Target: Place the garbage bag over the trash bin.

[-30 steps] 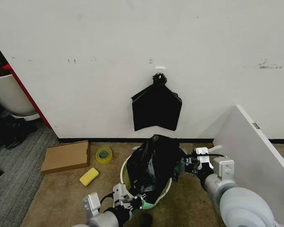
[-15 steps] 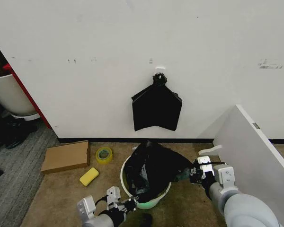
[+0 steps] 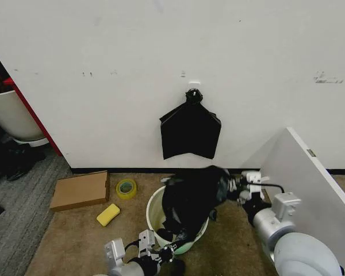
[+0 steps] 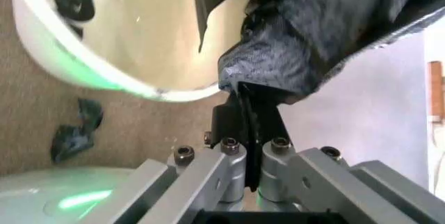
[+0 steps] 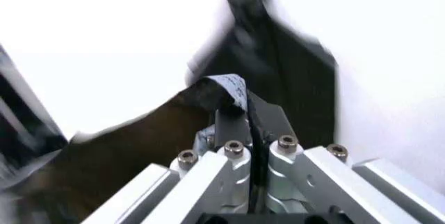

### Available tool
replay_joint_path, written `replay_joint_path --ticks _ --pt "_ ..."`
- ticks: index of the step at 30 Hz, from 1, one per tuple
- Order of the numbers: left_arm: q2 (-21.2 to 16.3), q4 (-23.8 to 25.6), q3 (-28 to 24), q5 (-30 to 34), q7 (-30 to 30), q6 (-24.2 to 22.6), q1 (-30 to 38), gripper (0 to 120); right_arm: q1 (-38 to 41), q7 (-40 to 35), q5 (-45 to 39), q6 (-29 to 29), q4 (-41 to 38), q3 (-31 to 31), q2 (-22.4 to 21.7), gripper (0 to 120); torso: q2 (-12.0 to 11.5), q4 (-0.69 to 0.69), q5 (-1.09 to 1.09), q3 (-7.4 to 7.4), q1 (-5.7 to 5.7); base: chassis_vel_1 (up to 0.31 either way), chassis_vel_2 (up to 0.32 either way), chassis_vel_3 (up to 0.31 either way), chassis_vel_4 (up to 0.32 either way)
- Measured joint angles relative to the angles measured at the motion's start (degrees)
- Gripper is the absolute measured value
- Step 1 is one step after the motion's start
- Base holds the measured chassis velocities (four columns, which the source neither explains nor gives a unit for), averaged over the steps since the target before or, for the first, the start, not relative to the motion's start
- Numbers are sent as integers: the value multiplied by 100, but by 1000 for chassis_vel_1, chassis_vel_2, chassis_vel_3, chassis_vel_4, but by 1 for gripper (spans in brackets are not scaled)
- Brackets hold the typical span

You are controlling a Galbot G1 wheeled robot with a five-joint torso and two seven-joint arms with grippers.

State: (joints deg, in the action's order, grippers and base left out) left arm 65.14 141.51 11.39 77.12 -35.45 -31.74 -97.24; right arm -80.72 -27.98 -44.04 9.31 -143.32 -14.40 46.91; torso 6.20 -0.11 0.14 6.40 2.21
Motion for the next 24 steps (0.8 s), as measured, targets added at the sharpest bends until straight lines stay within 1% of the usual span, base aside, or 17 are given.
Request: replay_joint_path --ticks 2,3,5,8,10,11,13,14,16,18,21,22,24 --pt "-21 145 82 -105 138 78 -39 0 4 221 -130 -312 2 -20 144 0 0 0 1 0 0 0 0 0 0" --pt "-35 160 95 -232 282 158 -50 0 10 376 -134 -521 3 -61 195 0 0 0 1 0 0 0 0 0 0" --pt "-48 167 118 -439 514 254 -42 0 25 563 -3 -743 2 -115 260 0 0 0 0 0 0 0 0 0 0" --pt "-56 167 142 -606 683 331 11 0 50 643 148 -841 3 -158 328 0 0 0 0 0 0 0 0 0 0" --pt "-121 168 216 -958 1131 604 96 0 55 638 293 -820 5 -222 390 0 0 0 1 0 0 0 0 0 0" --pt "-153 169 243 -1036 1283 674 137 0 47 606 315 -767 5 -267 406 0 0 0 0 0 0 0 0 0 0" --pt "-186 170 267 -969 1337 713 200 0 24 516 328 -652 6 -343 428 0 0 0 0 0 1 0 0 0 0" --pt "-190 171 280 -782 1238 709 236 0 1 413 330 -546 6 -369 449 0 0 -1 0 0 1 0 0 0 0" --pt "-190 172 293 -662 1143 701 236 0 -13 333 330 -469 6 -370 465 0 0 -1 0 0 1 0 0 0 0" --pt "-188 172 326 -458 741 720 177 0 -66 -83 267 -70 7 -309 529 0 0 -1 0 0 1 0 0 0 0" --pt "-187 172 279 -341 197 858 20 0 -112 -835 -173 553 9 -227 533 0 0 0 0 0 0 0 0 0 0" --pt "-187 172 279 -341 197 858 20 0 -112 -835 -173 553 9 -227 533 0 0 0 0 0 0 0 0 0 0" --pt "-195 172 189 -245 -100 843 -121 0 -78 -1298 -763 950 9 -234 485 0 0 0 0 0 1 0 0 0 0"
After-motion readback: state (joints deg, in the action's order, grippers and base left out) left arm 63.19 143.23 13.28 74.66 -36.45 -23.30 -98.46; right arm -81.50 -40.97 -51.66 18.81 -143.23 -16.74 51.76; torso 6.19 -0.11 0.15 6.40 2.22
